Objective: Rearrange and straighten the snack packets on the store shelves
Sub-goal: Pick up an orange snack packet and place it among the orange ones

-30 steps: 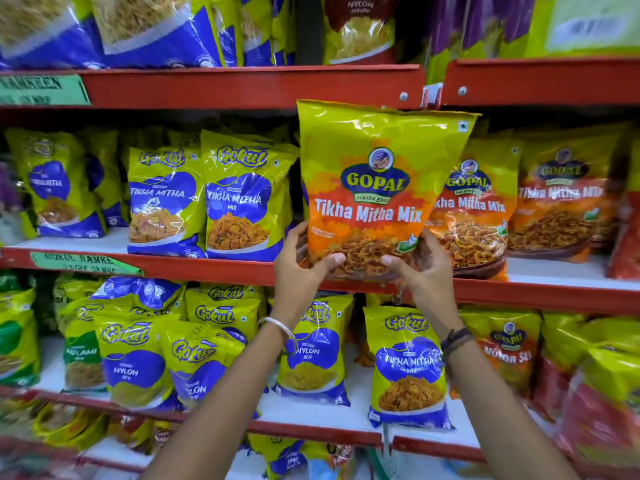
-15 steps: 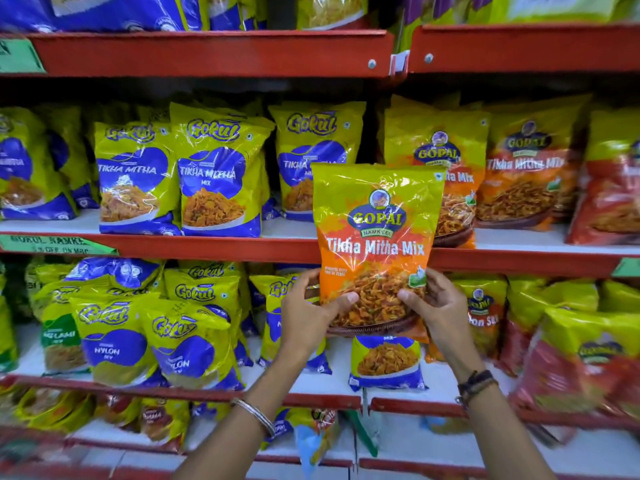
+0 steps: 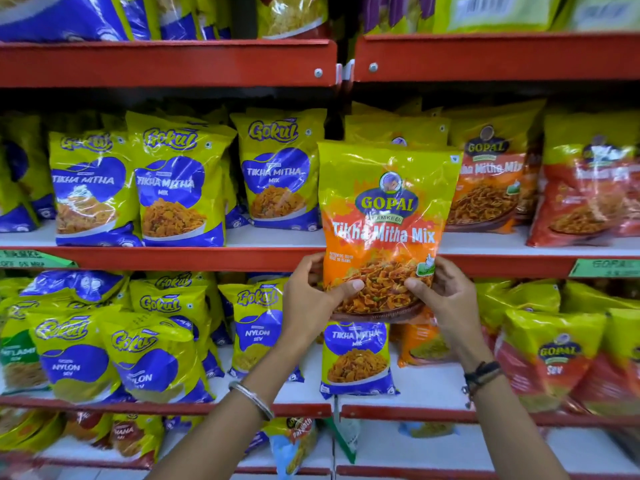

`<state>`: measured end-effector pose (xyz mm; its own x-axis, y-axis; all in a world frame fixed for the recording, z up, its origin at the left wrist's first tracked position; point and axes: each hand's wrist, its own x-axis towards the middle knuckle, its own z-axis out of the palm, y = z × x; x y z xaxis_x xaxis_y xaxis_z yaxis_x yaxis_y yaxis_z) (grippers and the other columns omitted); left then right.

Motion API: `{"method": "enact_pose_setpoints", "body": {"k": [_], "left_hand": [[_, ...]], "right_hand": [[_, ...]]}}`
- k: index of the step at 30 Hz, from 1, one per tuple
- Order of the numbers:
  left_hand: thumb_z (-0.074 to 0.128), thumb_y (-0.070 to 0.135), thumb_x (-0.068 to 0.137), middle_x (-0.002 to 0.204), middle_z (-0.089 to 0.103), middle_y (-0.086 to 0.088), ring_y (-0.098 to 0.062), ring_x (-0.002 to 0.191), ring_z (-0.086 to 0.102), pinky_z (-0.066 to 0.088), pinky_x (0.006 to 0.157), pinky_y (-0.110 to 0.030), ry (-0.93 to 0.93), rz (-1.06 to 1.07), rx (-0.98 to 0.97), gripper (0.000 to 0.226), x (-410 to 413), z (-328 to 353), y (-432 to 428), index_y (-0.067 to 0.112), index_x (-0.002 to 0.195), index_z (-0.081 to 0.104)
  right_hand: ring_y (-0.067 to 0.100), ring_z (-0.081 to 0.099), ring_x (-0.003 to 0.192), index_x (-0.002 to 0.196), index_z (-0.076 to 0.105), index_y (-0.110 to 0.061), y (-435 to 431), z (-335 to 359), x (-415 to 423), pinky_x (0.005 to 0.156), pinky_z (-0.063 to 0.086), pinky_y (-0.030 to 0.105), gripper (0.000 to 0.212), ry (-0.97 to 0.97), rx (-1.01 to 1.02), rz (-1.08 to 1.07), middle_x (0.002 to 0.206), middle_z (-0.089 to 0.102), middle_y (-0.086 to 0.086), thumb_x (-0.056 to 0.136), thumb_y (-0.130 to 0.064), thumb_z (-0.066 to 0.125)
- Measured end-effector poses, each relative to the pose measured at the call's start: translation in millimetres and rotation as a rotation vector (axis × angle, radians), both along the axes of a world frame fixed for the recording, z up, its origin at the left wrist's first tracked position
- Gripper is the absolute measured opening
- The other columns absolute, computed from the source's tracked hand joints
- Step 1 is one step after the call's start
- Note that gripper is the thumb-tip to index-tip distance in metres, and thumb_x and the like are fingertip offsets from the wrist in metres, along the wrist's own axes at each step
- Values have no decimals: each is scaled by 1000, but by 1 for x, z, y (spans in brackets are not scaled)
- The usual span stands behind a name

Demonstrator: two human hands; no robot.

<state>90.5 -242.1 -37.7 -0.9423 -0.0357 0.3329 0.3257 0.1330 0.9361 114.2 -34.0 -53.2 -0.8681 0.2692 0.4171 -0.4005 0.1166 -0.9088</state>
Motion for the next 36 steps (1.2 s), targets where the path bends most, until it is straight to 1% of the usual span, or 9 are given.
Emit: {"method": "enact_pose_setpoints", "body": {"k": [4,7,11,20,24,29,32,34,36], "left_hand": [[85,46,49,103,73,-1,-13,92,69,58,83,-41,58,-42,-4,75,-19,25,52,19,114,59],[87,35,56,104,71,-1,-13,92,68,57,84,-38,100,-82,-20,68,-31,46,101,16,115,58],[86,23,61,102,68,2,-8,88,66,56,79,-26,163,-123,-40,62,-46,64,165,14,115,57],[81,34,66,117,65,-7,-20,101,62,54,87,-38,104,-124,-162,71,-82,46,247,15,126,49],[76,42,71,110,68,-9,-29,101,62,52,84,-40,66,-65,-269,61,-97,33,257,14,120,52],[68,36,81,113,66,-14,-33,100,62,50,82,-37,123,-73,-346,59,-103,32,262,9,127,44],[65,30,84,125,59,-7,-18,110,59,51,95,-37,191,-77,-326,54,-96,23,256,14,130,41],[61,22,88,123,55,2,4,110,54,49,94,-20,256,-79,-209,42,-77,17,244,13,127,47],[57,17,89,119,57,6,2,110,55,49,90,-17,315,-57,-64,31,-54,6,224,13,120,54]], "right_hand": [[8,67,101,121,58,-13,52,34,-3,83,55,22,69,68,49,-29,105,73,-10,63,-46,79],[16,64,111,122,58,-17,101,56,-9,92,53,34,73,86,104,-94,117,68,4,62,-53,79],[15,63,111,120,56,-28,160,73,-20,93,51,33,64,110,174,-137,116,67,0,65,-53,77],[-4,59,111,132,47,-19,238,45,-65,90,51,17,57,40,215,-112,121,61,-7,80,-30,67],[15,56,121,135,46,-9,248,32,-86,103,47,35,60,-13,261,-136,130,60,7,83,-32,68],[20,52,127,139,42,-16,253,26,-101,106,43,50,85,-92,334,-221,138,56,6,74,-69,60],[14,45,130,139,42,-12,227,20,-83,111,36,30,65,17,321,-397,141,50,8,86,-46,61],[8,42,123,132,48,-6,198,12,-61,105,29,9,47,180,300,-529,134,50,9,89,-20,62],[9,45,119,124,54,-5,167,0,-42,104,30,11,37,254,276,-522,126,52,4,88,-11,63]]}}
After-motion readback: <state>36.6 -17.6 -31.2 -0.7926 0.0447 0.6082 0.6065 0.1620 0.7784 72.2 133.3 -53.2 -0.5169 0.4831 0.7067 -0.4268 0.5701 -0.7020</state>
